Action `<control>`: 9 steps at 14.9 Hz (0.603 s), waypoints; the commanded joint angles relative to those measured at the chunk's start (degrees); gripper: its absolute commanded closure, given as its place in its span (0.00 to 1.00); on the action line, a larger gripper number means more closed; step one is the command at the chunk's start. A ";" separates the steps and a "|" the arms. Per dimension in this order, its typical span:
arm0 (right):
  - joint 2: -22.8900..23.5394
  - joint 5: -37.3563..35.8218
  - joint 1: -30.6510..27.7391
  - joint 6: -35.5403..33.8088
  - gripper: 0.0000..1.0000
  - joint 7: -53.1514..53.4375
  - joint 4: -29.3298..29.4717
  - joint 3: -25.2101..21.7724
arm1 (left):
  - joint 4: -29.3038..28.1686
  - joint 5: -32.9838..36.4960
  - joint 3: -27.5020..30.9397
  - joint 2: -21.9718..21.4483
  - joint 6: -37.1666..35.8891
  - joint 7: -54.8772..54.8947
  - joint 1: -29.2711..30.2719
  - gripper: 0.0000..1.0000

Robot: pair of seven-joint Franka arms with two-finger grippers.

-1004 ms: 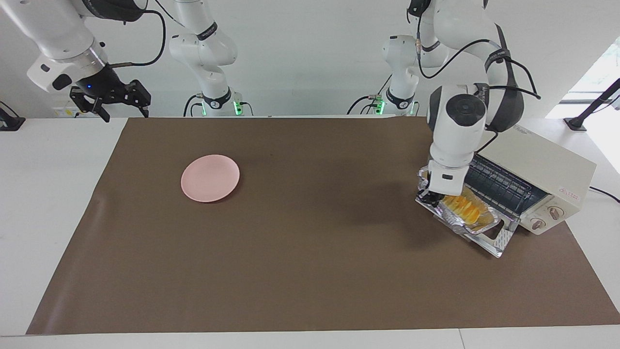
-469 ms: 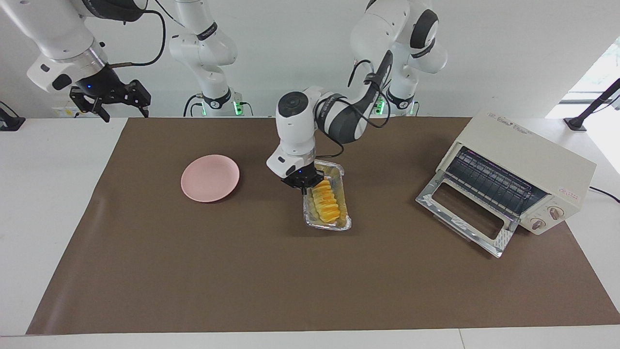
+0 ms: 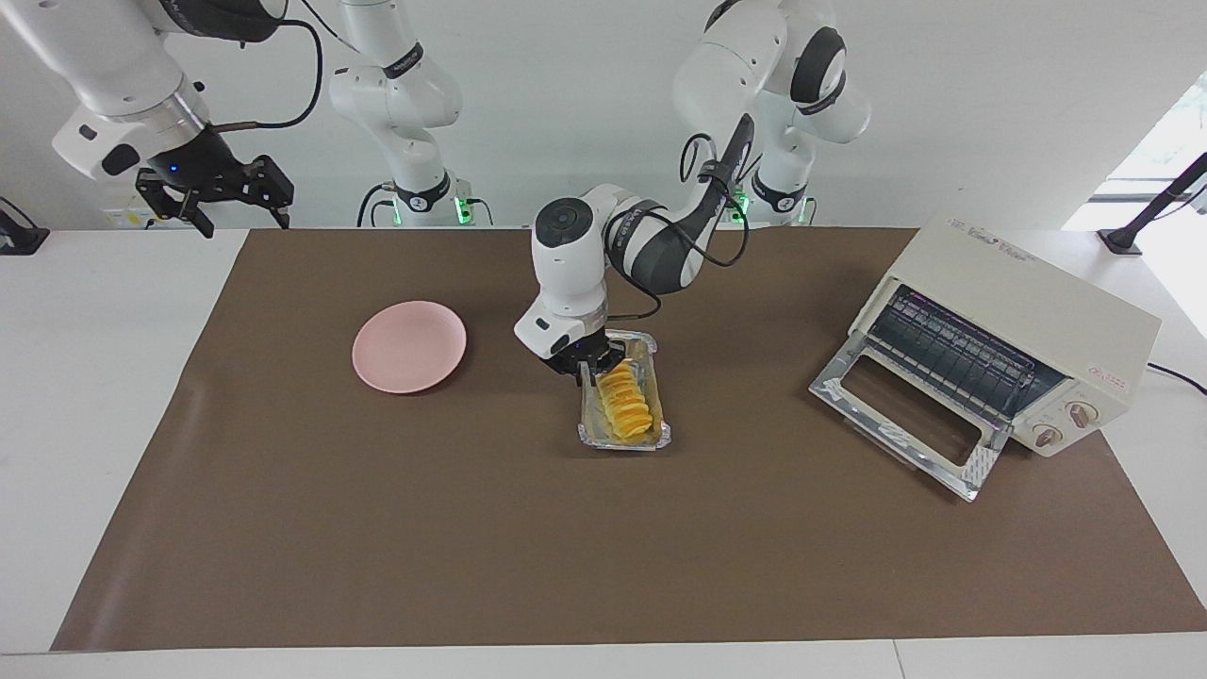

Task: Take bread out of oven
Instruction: 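Pull the foil tray out and set it on the table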

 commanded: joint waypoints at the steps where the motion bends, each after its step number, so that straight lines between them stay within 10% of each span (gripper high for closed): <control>1: -0.88 -0.13 -0.39 -0.45 0.00 0.66 -0.60 0.45 | -0.41 -1.66 1.68 -5.23 -2.76 0.09 2.99 0.00; 9: -1.41 -0.13 -0.39 -1.42 0.00 0.22 -0.25 0.45 | -1.91 -5.10 1.68 -22.82 -26.47 17.61 27.51 0.00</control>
